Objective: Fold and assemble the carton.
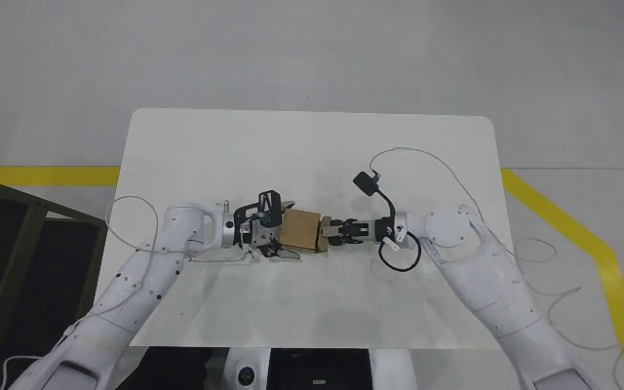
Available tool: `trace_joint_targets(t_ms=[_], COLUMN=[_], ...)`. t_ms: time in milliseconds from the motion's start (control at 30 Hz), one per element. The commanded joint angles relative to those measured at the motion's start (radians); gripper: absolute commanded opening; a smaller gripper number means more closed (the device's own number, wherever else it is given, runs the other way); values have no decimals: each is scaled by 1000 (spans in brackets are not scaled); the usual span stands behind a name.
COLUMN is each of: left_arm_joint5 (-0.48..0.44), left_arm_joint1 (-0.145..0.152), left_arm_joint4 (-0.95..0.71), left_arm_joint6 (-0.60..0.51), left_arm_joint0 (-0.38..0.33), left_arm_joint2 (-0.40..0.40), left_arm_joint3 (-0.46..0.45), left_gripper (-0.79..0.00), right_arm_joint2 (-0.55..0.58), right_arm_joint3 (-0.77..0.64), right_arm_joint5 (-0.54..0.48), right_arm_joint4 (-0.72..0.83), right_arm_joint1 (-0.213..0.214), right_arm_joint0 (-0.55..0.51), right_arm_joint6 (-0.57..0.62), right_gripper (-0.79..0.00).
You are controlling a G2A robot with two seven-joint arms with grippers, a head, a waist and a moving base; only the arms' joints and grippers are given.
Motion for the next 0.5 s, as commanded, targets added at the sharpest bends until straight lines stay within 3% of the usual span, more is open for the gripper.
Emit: trace_joint_targets(t_ms=[0,467], left_arm_joint5=[0,0], left_arm_joint1=[0,2], left_arm_joint4=[0,-5], left_arm_joint6=[0,0], left_arm_joint0=[0,2], left_arm_joint2=[-1,-2], left_arm_joint3=[0,0], left_gripper=[0,0], right_arm_joint2=[-4,-34], right_arm_joint3=[-7,-19], right_arm_joint5=[7,24], right_arm_joint4=[-9,-33], right_arm_joint1=[0,-7], right_arm_joint0=[2,28], right_arm_joint6=[1,-6], right_gripper=[-613,-631])
